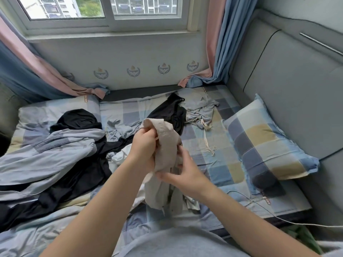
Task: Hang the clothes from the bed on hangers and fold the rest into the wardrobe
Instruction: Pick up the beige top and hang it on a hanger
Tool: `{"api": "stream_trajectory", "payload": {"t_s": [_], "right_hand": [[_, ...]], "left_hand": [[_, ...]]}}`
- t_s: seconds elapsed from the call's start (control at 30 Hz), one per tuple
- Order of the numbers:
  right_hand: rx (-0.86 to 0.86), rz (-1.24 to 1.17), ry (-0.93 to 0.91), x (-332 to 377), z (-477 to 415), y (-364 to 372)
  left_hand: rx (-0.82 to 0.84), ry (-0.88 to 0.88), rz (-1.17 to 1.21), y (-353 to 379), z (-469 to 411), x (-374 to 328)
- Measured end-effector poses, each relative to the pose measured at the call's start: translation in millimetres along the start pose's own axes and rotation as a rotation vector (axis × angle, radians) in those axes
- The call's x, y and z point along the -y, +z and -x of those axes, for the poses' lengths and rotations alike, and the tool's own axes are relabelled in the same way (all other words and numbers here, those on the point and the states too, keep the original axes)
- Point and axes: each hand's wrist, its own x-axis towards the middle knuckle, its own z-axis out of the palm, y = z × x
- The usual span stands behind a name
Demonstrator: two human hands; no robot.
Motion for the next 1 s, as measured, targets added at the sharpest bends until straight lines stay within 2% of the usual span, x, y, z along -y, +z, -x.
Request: {"api": "stream_trajectory", "payload": {"t_s": [0.07,0.23,0.33,0.43,0.5,0.57,0.63,0.7,0.77,0.9,1.0], "right_hand": [[-0.076,-0.092,-0.008,-7.2,-5.0,2.8],[-0.242,-0.015,-0.087,-12.6,-12.7,-27.5],[-0.317,0.036,-0.128,-8.4,-10.3,-50.7],[-0.352,0.001,-0.196,1.0,-9.0,-72.4],[-0.325,-0.069,-0.216,10.3,-6.2,-86.3],[-0.26,-0.108,-0.211,18.8,-4.3,-98.6],[-0.189,-0.13,-0.212,27.6,-0.7,-106.4],[-0.118,-0.159,-0.22,32.9,1.0,-110.3],[-0.114,-0.182,-0.226,33.1,-0.3,-113.0],[-0.153,-0.196,-0.205,29.7,-0.6,-113.7],[-0.118,-0.045,-0.137,21.8,-0.5,-108.5]], "left_hand": [[0.015,-0.027,0.078,7.2,2.3,0.3],[0.008,-0.048,0.212,9.3,0.4,-0.1],[-0.024,-0.065,0.195,1.5,-1.1,1.2],[-0.049,-0.036,-0.046,-1.2,1.6,9.4],[-0.056,0.141,-0.403,-2.9,2.7,16.7],[0.038,0.378,-0.714,-0.8,6.2,21.9],[0.219,0.519,-0.87,6.5,10.0,26.1],[0.387,0.529,-0.832,13.7,9.0,31.6],[0.451,0.463,-0.748,19.8,12.0,32.5],[0.363,0.478,-0.748,18.6,11.3,26.4],[0.289,0.479,-0.751,15.8,13.5,14.7]]}}
